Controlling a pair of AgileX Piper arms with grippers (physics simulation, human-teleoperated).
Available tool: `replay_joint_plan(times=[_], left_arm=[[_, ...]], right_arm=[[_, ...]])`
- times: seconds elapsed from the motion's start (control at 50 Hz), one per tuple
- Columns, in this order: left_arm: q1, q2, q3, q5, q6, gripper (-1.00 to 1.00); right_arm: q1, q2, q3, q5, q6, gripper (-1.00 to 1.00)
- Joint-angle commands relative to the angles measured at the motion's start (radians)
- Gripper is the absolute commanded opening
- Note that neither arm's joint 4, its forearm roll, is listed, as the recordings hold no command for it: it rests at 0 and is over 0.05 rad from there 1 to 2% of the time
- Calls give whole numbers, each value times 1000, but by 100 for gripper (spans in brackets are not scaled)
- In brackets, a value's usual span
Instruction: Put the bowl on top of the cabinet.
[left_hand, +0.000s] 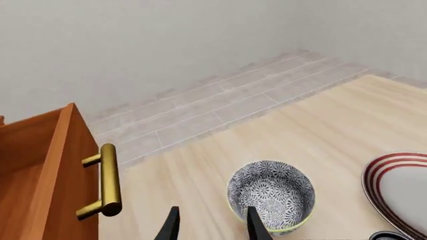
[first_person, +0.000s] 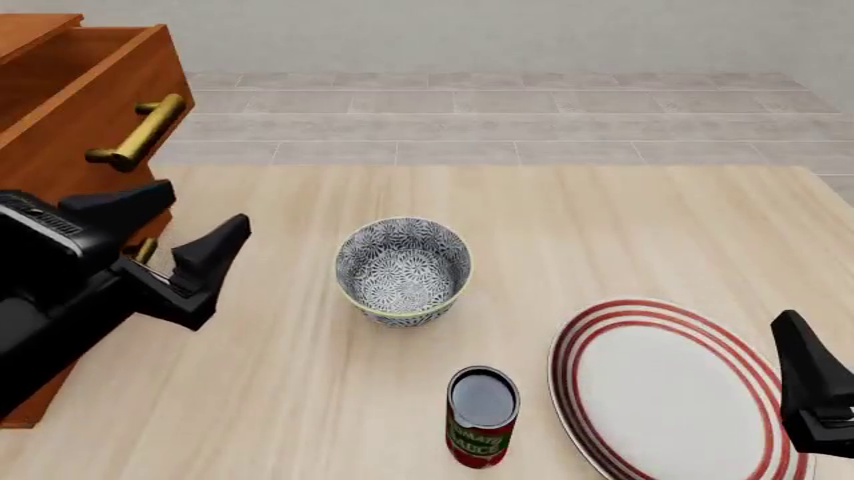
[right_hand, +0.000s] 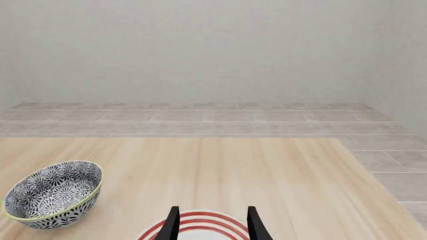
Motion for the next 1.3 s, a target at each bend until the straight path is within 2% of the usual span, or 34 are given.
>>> replay_joint_plan(times=[0.02,0.1,0.12,0.14,0.16,0.18,0.2,0.46,0.54,0.64,0.66,0.7,0.8,1.3], left_arm=[[-33,60,-40,8,7,100],[-46,54,-46,12,6,100],[-58,45,-50,15,-23,100],[-53,38,-48,13,9,100],[-68,73,-70,38,-23,100],[-92,57,-67,34,-12,100],[-64,66,-78,42,-16,100],[-117,133,-172,137,-1,100],[-145,138,-176,134,23,100],[-156,182,-227,183,25,100],[-175,210,-257,223,38,100],[-177,208,-261,227,58,100],[-179,236,-329,297,47,100],[-181,349,-471,422,-5,100]], right_arm=[[0,0,0,0,0,100],[0,0,0,0,0,100],[0,0,0,0,0,100],[0,0,0,0,0,100],[0,0,0,0,0,100],[0,0,0,0,0,100],[0,0,0,0,0,100],[0,0,0,0,0,100],[0,0,0,0,0,100],[0,0,0,0,0,100],[0,0,0,0,0,100],[0,0,0,0,0,100],[0,0,0,0,0,100],[0,0,0,0,0,100]])
